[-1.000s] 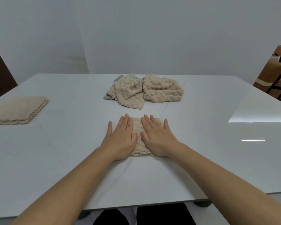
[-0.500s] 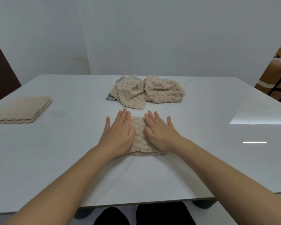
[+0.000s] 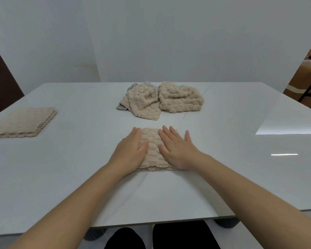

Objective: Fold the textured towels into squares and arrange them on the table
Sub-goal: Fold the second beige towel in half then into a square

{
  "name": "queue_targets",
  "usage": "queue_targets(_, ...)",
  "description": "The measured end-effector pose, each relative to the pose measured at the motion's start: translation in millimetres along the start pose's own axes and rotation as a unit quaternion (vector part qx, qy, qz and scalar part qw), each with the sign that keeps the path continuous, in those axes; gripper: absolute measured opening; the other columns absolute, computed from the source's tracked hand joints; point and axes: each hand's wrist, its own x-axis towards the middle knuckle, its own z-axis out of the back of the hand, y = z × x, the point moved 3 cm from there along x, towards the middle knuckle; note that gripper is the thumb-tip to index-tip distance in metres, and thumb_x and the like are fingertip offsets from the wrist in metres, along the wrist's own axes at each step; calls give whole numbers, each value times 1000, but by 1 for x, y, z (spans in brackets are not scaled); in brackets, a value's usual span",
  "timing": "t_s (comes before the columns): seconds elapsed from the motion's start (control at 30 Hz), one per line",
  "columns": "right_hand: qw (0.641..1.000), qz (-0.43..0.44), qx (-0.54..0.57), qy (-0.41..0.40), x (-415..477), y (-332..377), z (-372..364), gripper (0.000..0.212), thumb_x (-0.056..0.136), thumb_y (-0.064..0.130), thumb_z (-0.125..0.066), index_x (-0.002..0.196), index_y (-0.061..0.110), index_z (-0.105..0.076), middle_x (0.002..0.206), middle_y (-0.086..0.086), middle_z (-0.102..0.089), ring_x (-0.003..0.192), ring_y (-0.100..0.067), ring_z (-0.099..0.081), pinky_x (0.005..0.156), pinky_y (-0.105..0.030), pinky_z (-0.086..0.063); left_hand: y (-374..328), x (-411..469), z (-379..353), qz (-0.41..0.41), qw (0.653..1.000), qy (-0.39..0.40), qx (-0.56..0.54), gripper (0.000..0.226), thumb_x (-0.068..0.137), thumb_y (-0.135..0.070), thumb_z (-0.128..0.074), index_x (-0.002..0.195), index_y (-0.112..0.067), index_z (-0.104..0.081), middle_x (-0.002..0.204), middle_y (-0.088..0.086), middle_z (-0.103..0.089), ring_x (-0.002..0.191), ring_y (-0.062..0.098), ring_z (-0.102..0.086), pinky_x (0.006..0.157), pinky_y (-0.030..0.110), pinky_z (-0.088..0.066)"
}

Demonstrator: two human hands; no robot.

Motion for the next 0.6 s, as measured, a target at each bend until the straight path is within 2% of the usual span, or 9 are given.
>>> queue_targets(0.03, 1000, 11, -3, 10, 1, -2, 3, 60, 103, 43, -17, 155, 20, 2, 162, 3, 9, 148, -15, 12, 117, -55, 9, 0, -1, 7, 26, 997, -40, -53, 41, 98, -35, -35, 134, -17, -44, 128, -11, -48, 126, 18, -46, 100, 30, -35)
queue_targets(0.1, 999, 31, -4, 31, 4, -9, 13, 62, 102, 47, -24, 155, 26, 0, 162, 4, 8, 148, -16, 12, 117, -55, 9, 2, -1, 17, 83, 986, -70, -127, 42, 96, -26, -46, 138, -19, -44, 124, -11, -54, 115, 14, -54, 96, 26, -40)
queue_targets(0.13, 999, 35, -4, 39, 6, -13, 18, 63, 102, 46, -31, 154, 29, -2, 162, 4, 6, 149, -17, 11, 116, -56, 9, 3, -2, 21, 107, 979, -66, -158, 43, 94, -23, -50, 136, -19, -47, 121, -8, -59, 107, 15, -60, 93, 29, -46)
queue_targets(0.2, 999, 25, 14, 38, 9, -22, 31, 65, 100, 36, -42, 154, 34, -5, 163, 4, 3, 149, -19, 8, 116, -55, 6, 2, -6, 26, 139, 963, -39, -228, 33, 90, -16, -56, 123, -14, -54, 99, 4, -69, 79, 19, -68, 72, 32, -55)
queue_targets(0.27, 998, -8, 58, 19, 9, -25, 39, 64, 100, 23, -40, 154, 32, -8, 163, 1, -1, 149, -20, 4, 119, -53, 2, -2, -14, 28, 154, 948, 7, -279, 16, 88, -7, -56, 105, -9, -59, 82, 11, -72, 55, 19, -66, 51, 26, -52)
queue_targets(0.3, 997, -25, 71, 9, 8, -23, 39, 60, 100, 22, -37, 154, 28, -10, 163, -1, -4, 149, -21, 1, 119, -53, -1, -2, -16, 29, 152, 950, 13, -273, 11, 88, -7, -56, 98, -10, -60, 79, 9, -72, 50, 18, -63, 48, 24, -49)
queue_targets(0.4, 996, -66, 52, -6, 3, -13, 22, 55, 102, 32, -26, 153, 16, -12, 162, -6, -5, 149, -26, 1, 117, -56, -2, 0, -12, 32, 134, 968, -27, -213, 10, 87, -12, -62, 97, -14, -63, 91, 2, -68, 54, 15, -63, 49, 25, -48)
queue_targets(0.5, 996, -82, 31, -33, 2, -12, 2, 58, 102, 42, -17, 154, 16, -7, 163, -4, 1, 149, -25, 7, 117, -56, 2, -4, -6, 27, 128, 969, 10, -209, 24, 86, -12, -66, 109, -14, -59, 103, -3, -62, 58, 14, -62, 50, 24, -49)
queue_targets(0.6, 997, -52, 29, -42, 0, -15, 1, 59, 103, 45, -16, 155, 19, -6, 163, -2, 0, 149, -22, 6, 118, -52, 4, -8, -1, 27, 114, 976, 19, -186, 31, 83, -11, -68, 113, -14, -58, 98, -1, -60, 50, 13, -55, 45, 20, -44)
